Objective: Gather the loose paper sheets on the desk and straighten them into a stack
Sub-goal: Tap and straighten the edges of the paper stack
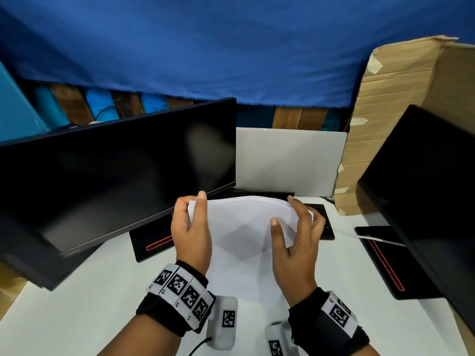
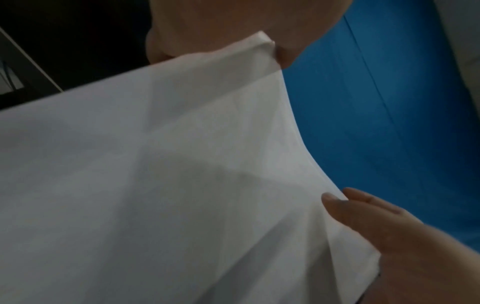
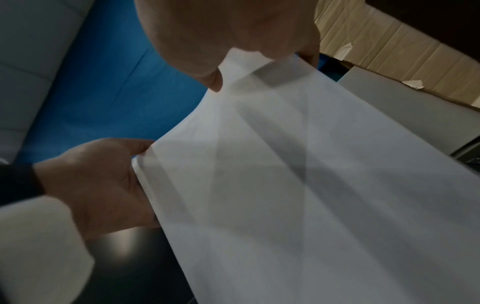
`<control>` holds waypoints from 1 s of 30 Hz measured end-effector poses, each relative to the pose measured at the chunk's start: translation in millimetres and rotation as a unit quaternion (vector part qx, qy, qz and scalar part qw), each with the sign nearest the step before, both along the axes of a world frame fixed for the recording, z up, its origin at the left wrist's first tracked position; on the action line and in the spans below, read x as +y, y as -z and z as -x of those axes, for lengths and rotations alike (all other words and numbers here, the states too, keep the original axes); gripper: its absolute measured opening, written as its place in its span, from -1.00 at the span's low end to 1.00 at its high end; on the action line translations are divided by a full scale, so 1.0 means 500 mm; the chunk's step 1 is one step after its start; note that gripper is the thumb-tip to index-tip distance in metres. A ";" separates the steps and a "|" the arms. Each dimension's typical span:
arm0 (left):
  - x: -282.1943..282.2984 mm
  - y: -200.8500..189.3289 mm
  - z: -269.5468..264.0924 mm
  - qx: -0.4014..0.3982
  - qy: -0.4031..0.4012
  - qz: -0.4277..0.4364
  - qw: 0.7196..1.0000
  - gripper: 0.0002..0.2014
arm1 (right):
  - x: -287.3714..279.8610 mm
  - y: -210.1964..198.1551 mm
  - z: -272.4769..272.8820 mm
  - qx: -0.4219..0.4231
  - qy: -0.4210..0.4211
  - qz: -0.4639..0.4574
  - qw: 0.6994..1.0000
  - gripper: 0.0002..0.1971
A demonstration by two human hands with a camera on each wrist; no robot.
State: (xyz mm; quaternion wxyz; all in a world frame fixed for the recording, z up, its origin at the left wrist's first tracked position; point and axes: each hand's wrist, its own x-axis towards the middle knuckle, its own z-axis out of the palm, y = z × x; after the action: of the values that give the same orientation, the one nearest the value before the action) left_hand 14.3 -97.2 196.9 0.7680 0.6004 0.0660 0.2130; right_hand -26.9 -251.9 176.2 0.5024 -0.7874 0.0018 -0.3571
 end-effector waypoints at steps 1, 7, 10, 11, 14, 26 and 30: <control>0.000 -0.003 -0.001 0.004 0.000 0.006 1.000 -0.76 | 0.000 0.002 0.003 0.002 0.001 -0.003 1.000 -0.55; 0.004 -0.001 0.016 -0.039 0.031 -0.018 0.999 -0.79 | -0.001 0.004 0.019 -0.006 -0.019 -0.040 0.999 -0.43; 0.021 0.034 0.030 -0.030 0.083 -0.040 0.995 -0.56 | -0.016 0.024 0.020 -0.004 -0.036 -0.136 0.990 -0.29; 0.027 0.053 0.033 -0.014 0.097 -0.048 0.994 -0.51 | -0.025 0.036 0.021 0.016 -0.051 -0.168 0.984 -0.30; 0.038 0.114 0.045 0.049 0.114 -0.101 0.987 -0.50 | -0.046 0.076 0.023 0.131 -0.089 -0.175 0.972 -0.43; 0.034 0.126 0.034 0.079 0.102 -0.078 0.989 -0.62 | -0.037 0.074 0.007 0.163 -0.073 -0.184 0.967 -0.56; 0.035 0.088 0.034 0.051 0.115 -0.043 0.991 -0.47 | -0.035 0.061 0.003 0.150 -0.078 -0.198 0.965 -0.58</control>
State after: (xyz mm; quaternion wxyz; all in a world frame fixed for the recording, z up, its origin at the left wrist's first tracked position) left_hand -2.7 -79.9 152.9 0.7567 0.6462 0.0265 0.0950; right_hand -28.3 -269.2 145.9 0.6688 -0.7141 0.0866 -0.1875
